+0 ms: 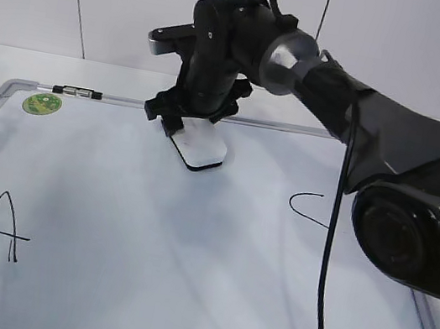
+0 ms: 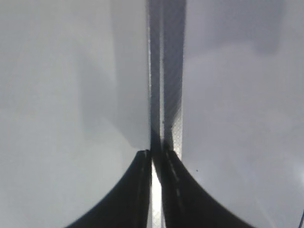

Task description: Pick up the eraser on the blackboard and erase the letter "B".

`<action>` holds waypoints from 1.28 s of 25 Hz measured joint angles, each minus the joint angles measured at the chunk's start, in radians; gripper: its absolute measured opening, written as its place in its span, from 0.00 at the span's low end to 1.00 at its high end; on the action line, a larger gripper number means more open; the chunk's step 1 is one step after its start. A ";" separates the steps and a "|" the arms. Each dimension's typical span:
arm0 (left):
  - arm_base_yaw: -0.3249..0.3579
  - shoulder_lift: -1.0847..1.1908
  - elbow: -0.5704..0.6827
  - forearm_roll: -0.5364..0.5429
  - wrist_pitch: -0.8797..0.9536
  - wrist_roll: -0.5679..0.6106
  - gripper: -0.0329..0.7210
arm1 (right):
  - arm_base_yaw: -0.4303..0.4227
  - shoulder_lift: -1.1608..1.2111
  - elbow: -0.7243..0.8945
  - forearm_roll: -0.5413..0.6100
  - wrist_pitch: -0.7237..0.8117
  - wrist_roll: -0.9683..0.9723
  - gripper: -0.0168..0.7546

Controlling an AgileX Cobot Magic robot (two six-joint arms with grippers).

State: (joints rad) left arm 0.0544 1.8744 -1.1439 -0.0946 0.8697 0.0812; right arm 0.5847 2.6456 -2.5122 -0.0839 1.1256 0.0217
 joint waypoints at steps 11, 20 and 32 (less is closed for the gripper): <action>0.000 0.000 0.000 0.004 0.002 0.000 0.12 | 0.120 0.002 0.000 -0.012 -0.006 -0.116 0.70; 0.000 0.000 0.000 0.009 0.007 0.000 0.12 | 0.145 0.002 0.000 0.066 -0.008 -0.192 0.70; 0.000 0.000 0.000 0.007 0.009 0.000 0.12 | 0.132 0.002 0.000 0.037 -0.011 -0.101 0.70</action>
State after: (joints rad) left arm 0.0544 1.8744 -1.1439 -0.0871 0.8789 0.0812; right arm 0.7167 2.6477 -2.5122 -0.0473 1.1148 -0.0790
